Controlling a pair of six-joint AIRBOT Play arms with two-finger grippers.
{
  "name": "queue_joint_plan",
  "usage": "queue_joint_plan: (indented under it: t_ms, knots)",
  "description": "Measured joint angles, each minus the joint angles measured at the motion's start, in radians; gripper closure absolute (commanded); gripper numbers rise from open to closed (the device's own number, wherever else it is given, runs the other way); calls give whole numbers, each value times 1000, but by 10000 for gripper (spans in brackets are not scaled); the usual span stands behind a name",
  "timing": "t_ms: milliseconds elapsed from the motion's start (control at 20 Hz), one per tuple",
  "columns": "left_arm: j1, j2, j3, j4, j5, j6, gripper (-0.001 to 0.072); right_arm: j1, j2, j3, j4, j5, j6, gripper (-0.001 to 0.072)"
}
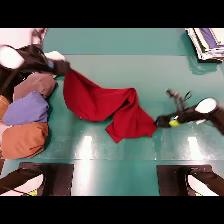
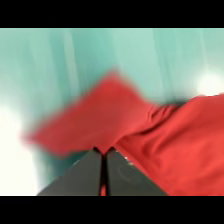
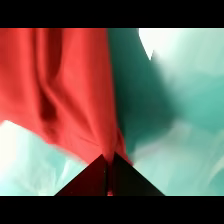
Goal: Fold the shirts.
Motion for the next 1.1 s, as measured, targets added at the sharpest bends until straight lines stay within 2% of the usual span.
queue_joint_plan:
  t_ms: [350, 600, 850, 1100]
  knots:
    - [0, 263, 343, 58, -4, 0, 681, -261, 233, 489, -72, 77, 8, 697]
    - [0, 359, 519, -13, -20, -1, 682, -388, 323, 728, -81, 159, 8, 698]
    - [0, 376, 624, -53, -6, 8, 681, -455, 290, 940, -84, 249, 9, 698]
    - [0, 249, 575, 103, -62, 11, 681, -435, 132, 1031, -87, 356, 61, 698]
